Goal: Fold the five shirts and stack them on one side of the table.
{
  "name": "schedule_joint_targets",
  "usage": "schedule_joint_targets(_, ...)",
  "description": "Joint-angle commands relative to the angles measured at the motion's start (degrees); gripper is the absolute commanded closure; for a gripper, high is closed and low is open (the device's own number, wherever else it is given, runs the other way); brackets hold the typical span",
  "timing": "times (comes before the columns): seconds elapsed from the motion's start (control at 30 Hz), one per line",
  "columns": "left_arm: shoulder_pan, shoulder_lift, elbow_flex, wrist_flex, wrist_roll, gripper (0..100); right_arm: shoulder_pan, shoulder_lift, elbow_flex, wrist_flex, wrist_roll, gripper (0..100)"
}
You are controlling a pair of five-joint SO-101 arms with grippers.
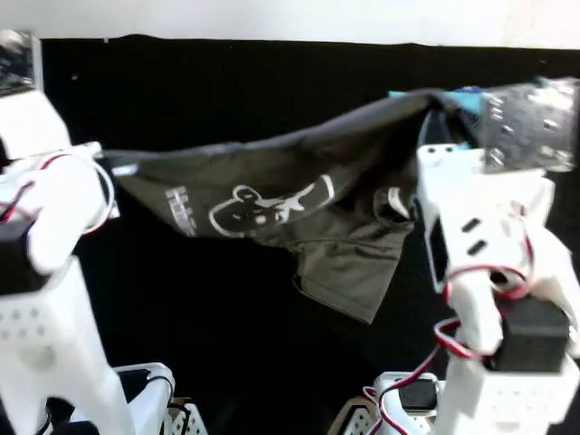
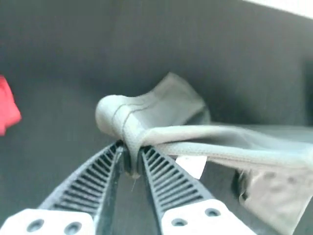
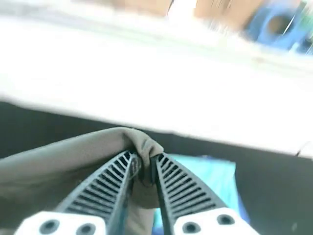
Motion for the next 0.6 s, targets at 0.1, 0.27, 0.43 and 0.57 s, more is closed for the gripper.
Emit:
schedule_joint_targets(0.1,-0.6,-1.5,-14.2,1.6,0.3,99,0.9,0.0,-10.8,-5.5,5.5,99.2)
schedule_joint_targets(0.27,-0.6,-1.5,-19.6,2.9,0.3,99,1.0,0.0,-13.5,-10.0,8.6,99.2)
schedule_joint_targets(0.43,-0.6,-1.2,-13.9,2.4,0.2,99,1.0,0.0,-14.8,-15.3,8.6,99.2)
schedule_joint_targets(0.57,-3.6,-1.5,-11.2,2.4,0.2,99,1.0,-0.3,-14.9,-15.2,8.6,99.2)
